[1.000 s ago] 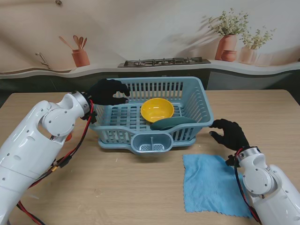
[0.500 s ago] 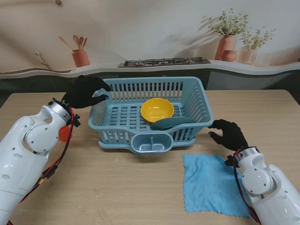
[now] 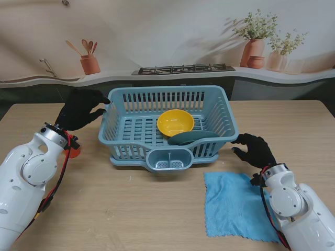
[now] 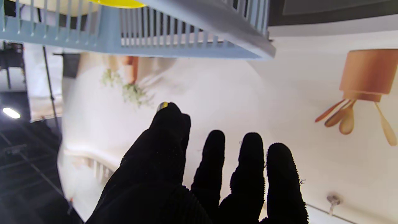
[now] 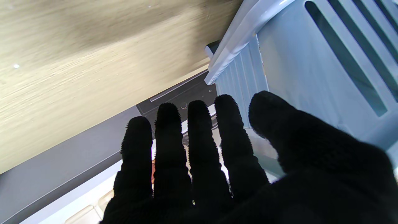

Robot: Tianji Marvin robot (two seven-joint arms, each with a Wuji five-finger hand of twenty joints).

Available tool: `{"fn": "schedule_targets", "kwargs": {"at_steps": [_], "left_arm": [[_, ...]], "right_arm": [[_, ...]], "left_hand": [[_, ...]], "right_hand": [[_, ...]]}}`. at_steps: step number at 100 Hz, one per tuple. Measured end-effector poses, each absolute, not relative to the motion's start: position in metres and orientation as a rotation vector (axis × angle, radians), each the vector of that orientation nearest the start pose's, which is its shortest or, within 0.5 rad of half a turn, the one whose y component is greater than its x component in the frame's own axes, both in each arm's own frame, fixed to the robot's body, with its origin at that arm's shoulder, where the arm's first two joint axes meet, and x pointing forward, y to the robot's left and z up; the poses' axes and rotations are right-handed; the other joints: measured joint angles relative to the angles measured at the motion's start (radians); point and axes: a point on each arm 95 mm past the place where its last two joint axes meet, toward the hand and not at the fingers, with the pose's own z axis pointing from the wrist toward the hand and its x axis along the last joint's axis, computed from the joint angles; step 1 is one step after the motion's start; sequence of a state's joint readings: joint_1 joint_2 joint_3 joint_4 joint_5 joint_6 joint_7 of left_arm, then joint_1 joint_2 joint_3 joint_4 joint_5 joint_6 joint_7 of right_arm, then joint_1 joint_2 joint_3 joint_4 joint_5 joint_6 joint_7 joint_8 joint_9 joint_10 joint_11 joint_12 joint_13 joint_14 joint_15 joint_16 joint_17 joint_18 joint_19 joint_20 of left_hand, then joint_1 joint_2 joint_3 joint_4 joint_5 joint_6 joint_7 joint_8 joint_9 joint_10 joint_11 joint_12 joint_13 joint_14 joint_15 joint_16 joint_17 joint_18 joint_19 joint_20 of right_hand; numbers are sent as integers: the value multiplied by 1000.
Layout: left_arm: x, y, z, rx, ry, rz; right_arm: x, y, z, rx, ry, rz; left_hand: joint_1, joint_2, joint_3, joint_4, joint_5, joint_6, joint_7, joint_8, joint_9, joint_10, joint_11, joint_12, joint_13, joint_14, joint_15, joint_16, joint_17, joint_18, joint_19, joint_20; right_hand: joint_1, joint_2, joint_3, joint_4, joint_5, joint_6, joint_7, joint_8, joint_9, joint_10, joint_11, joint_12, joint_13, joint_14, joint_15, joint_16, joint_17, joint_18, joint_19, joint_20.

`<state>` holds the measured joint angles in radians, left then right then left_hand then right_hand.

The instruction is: Clear dishes and wipe the table

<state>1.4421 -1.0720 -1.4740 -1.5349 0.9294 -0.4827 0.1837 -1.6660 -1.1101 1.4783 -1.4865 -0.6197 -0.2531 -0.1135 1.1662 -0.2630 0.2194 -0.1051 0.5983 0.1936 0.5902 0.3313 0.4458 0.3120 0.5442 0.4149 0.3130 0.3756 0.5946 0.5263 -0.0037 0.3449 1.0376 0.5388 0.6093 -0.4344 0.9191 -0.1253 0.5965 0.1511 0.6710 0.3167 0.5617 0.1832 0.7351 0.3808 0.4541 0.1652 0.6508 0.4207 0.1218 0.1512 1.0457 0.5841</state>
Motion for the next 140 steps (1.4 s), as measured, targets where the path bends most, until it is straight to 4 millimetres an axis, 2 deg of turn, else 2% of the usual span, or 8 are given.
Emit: {"fn": "schedule_targets", "kwargs": {"at_steps": [19, 33, 47, 88, 95, 109, 124, 140], "left_arm": [[433, 88, -234, -810, 1258, -1814], [426, 96, -245, -810, 1238, -1796], [420, 102, -255, -812, 1220, -1784], [408, 112, -281, -844, 1202, -1698], [405, 113, -286, -849, 1216, -1677], [399, 116, -296, -870, 1235, -1634], [394, 121, -305, -893, 1238, -1599], [389, 129, -312, -912, 1233, -1568]], "right_arm": [[389, -99, -339, 1522, 1109, 1734], [389, -99, -339, 1522, 1110, 1734], [389, -99, -339, 1521, 1111, 1734], [388, -99, -339, 1524, 1116, 1731], [388, -98, -339, 1526, 1117, 1729], [388, -98, -339, 1529, 1118, 1727], [388, -97, -340, 1533, 1123, 1723], [387, -96, -341, 1536, 1128, 1721]], "left_hand": [[1, 0, -11, 0, 0, 0, 3, 4, 0, 0, 0, 0, 0, -5, 0, 0, -1, -2, -1, -11], [-42, -13, 98, 0, 0, -1, 3, 5, -10, -1, -2, 0, -4, -7, -9, 0, -12, -8, -13, -18], [-44, -15, 124, -1, 0, -1, 3, 6, -11, -1, -2, 0, -11, -9, -11, 0, -15, -14, -14, -22], [-260, -52, 343, -1, -30, 2, -52, 8, -74, -14, -17, -10, -68, -32, -48, -2, -56, -29, -53, -45], [-291, -52, 354, -1, -65, 0, -69, 5, -98, -16, -26, -12, -95, -34, -63, -2, -71, -28, -77, -49], [-353, -55, 368, -1, -66, 13, -84, 4, -136, -26, -23, -15, -132, -44, -95, -2, -75, -28, -162, -96], [-438, -80, 379, -1, -78, 25, -113, -11, -152, -26, -29, -21, -145, -48, -122, -2, -76, -28, -238, -107], [-475, -91, 402, -1, -78, 37, -148, -31, -169, -27, -38, -28, -159, -58, -145, -2, -76, -28, -309, -107]], "right_hand": [[0, 0, 0, 0, 0, 0, 0, 0, 0, 0, 0, 0, 0, 0, 0, 0, 0, 0, 0, 0], [0, 0, 0, 0, 0, 0, 0, 0, 0, 0, 0, 0, 0, 0, 0, 0, 0, 0, 0, 0], [0, 0, 0, 0, 0, 0, 0, 0, 0, 0, 0, 0, 0, 0, 0, 0, 0, 0, 0, 0], [0, 0, 0, 0, 0, 0, 0, 0, 0, 0, 0, 0, 0, 0, 0, 0, 0, 0, 0, 0], [0, 0, 0, 0, 0, 0, 0, 0, 0, 0, 0, 0, 0, 0, 0, 0, 0, 0, 0, 0], [0, 0, 0, 0, 0, 0, 0, 0, 0, 0, 0, 0, 0, 0, 0, 0, 0, 0, 0, 0], [0, 0, 0, 0, 0, 0, 0, 0, 0, 0, 0, 0, 0, 0, 0, 0, 0, 0, 0, 0], [0, 0, 0, 0, 0, 0, 0, 0, 0, 0, 0, 0, 0, 0, 0, 0, 0, 0, 0, 0]]}}
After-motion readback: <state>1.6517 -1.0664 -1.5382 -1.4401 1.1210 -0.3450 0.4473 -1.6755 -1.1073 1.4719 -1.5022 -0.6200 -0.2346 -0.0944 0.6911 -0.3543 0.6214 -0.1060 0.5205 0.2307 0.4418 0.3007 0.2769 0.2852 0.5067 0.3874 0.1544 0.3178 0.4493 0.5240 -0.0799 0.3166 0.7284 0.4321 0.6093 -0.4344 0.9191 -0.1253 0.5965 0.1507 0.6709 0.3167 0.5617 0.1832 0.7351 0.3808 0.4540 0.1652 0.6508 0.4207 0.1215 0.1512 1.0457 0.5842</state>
